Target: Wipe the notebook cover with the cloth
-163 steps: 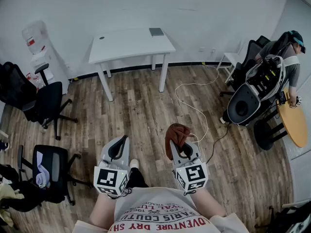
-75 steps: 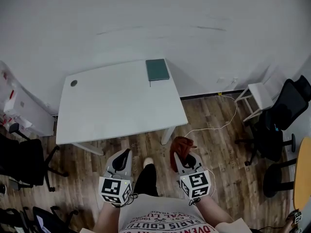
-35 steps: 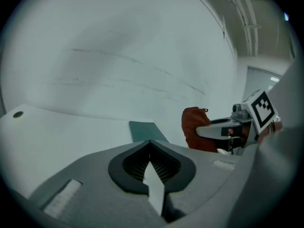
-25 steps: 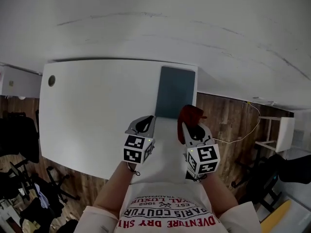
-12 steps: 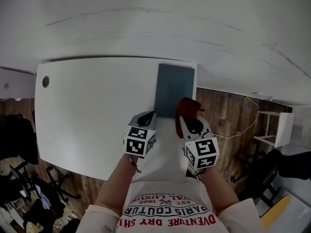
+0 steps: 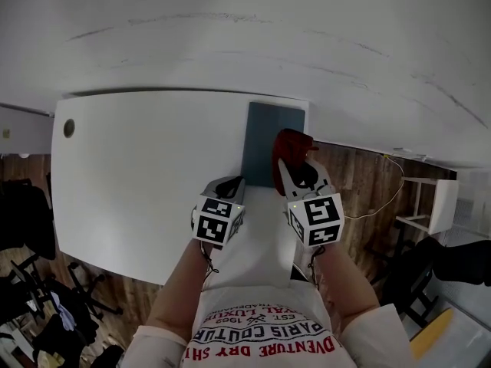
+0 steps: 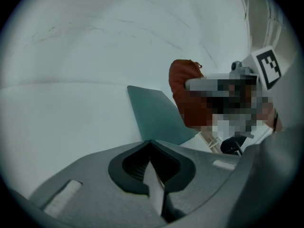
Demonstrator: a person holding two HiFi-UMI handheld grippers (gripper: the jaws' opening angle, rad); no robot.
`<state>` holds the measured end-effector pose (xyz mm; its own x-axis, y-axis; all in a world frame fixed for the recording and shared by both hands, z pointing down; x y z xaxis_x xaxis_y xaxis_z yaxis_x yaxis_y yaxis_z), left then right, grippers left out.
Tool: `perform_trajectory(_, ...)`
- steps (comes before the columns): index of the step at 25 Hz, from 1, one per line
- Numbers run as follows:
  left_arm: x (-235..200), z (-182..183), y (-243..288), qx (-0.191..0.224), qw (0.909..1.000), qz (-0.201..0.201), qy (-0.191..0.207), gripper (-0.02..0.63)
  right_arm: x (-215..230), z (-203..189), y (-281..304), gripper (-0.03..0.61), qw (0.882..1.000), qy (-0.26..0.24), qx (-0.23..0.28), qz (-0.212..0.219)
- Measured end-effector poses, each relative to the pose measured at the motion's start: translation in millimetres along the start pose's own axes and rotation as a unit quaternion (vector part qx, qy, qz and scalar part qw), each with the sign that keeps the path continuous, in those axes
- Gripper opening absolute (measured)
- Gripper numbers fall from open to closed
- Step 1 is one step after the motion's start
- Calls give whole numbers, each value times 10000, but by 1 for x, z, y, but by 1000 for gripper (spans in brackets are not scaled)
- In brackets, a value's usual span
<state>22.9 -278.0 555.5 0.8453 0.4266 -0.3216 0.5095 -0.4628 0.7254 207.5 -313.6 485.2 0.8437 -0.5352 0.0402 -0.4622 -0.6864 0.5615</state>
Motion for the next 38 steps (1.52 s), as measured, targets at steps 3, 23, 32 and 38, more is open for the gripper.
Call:
perform_trajectory(3,-2,2,0,-77,9998,-83,-151,11,5,11,12,80,10000,-10,5,98)
perform_trajectory(23,-5,7,3,-549,9971,-167,-502,11,14,41,139,78,9956,-350,-782,382)
perform_trajectory(32,3,14,2,-754,9970,123,120,9,18,31,150,78,9951,-440,-771,437)
perform_trajectory(38,2,14,1,-654,9978,20,-77,9,19,31,146,80,9954,-438,-764,372)
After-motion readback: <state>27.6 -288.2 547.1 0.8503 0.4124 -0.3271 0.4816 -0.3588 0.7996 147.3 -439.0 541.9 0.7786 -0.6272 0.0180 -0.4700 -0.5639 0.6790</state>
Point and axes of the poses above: the fingertips, and each gripper's own axes: y forward along the fingers, x to its right, z out of its top, the point moved 10 cm from there along -y, backward along the fingers, and after that the axes turned 2 degrees about -y, right-handed, at the moved point
